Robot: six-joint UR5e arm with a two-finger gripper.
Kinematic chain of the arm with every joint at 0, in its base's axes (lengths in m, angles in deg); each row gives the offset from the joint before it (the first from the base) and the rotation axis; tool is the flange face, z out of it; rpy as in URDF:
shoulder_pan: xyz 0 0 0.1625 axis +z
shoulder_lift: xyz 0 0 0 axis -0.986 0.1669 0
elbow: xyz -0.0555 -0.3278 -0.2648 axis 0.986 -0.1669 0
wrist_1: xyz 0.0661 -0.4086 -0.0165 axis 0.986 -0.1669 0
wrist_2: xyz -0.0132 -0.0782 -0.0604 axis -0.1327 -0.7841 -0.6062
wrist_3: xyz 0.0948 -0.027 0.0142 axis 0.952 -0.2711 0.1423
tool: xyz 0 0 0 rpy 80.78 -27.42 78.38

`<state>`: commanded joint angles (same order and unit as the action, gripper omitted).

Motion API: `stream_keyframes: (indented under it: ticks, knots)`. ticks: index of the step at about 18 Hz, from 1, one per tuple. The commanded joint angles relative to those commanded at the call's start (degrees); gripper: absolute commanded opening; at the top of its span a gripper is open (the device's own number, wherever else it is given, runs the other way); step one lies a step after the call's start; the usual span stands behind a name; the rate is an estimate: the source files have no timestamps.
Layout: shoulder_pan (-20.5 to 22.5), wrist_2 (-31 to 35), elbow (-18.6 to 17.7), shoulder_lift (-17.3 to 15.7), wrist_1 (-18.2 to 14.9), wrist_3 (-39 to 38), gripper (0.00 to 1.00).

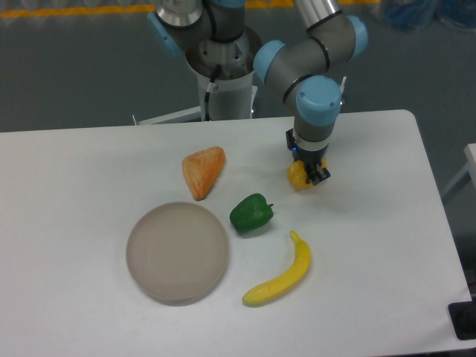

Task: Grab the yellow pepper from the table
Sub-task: 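Lift the held yellow pepper up off the table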

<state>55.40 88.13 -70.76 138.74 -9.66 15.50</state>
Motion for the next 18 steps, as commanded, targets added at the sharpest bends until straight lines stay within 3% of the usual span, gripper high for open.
stream_keyframes:
  ticks: [5, 8, 10, 11, 15, 18]
  knots:
    - [0.09, -0.7, 9.22, -0.36, -7.03, -1.4, 0.17]
    - [0.44, -2.27, 13.71, 0.43, -7.57, -2.98, 0.16]
    - [0.53, -6.14, 16.96, 2.19, -7.57, -7.71, 0.06]
    - [0.44, -6.59, 18.02, 2.81, -7.75, -8.17, 0.06]
    - [0.44, -7.29, 24.17, 6.58, -12.92, -8.18, 0.05]
    - [0.61, -9.22, 25.5, 8.43, -13.37, -8.35, 0.04]
